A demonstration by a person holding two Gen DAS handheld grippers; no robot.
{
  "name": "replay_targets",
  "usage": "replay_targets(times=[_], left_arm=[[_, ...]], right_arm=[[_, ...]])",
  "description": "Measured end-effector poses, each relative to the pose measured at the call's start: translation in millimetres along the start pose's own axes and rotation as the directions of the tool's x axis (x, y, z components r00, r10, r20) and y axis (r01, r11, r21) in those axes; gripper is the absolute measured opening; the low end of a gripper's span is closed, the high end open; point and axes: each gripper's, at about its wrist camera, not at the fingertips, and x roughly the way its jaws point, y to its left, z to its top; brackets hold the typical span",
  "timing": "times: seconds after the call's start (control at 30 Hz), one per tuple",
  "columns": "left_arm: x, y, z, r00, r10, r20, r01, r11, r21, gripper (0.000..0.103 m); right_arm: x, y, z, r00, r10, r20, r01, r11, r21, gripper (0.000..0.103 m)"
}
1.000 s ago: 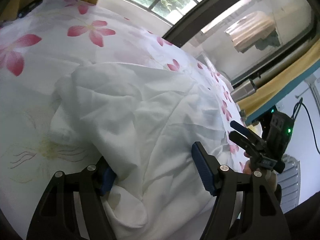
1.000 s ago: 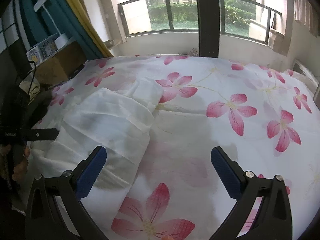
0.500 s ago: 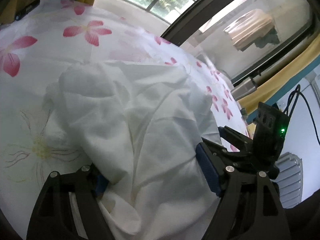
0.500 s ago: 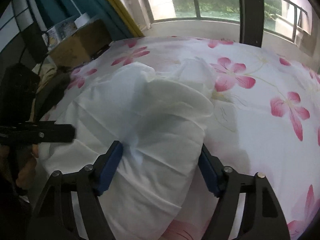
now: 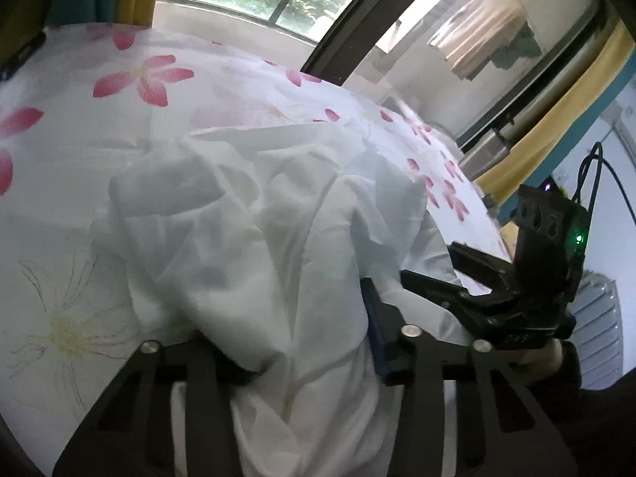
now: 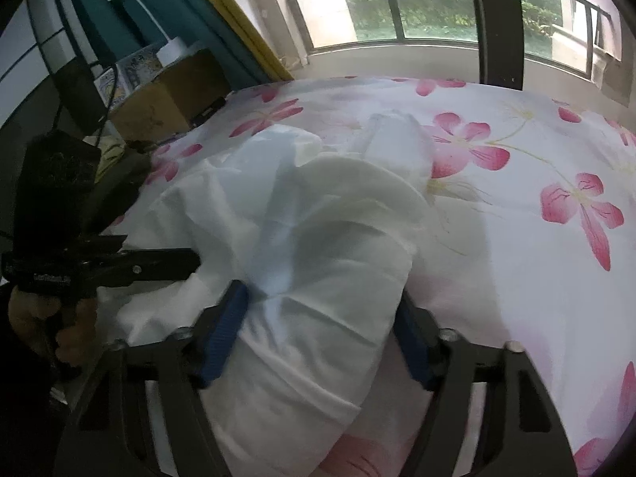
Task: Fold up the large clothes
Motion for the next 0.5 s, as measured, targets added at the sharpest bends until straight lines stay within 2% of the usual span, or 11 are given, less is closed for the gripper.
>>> replay_targets(times=[0.07, 0.23, 0.33, 0.5], left_arm=[[-3, -3, -1, 1.0, 0.002, 0.017, -0.002, 1.0, 0.006, 0.037], [-20, -1, -3, 0.996, -0.059, 0.072, 0.062, 0.998, -0.033, 0.029], [-37, 4, -5, 0.989, -0.1, 0.112, 0.107, 0.993, -0.057, 0.028], [-70, 6, -5, 0.978, -0.104, 0.181, 0.116, 0.992, -0.057, 0.028]], right_arm=[[-2, -1, 0, 1.0, 0.025, 0.018, -0.025, 0.999, 0.027, 0.033], [-12, 15, 7, 0.999, 0.022, 0.039, -0.02, 0.999, -0.037, 0.025], [-21, 27, 15, 0.997, 0.033, 0.07, -0.028, 0.997, -0.07, 0.023], [-30, 48, 27, 0.99, 0.077, 0.116, -0.063, 0.991, -0.119, 0.022]])
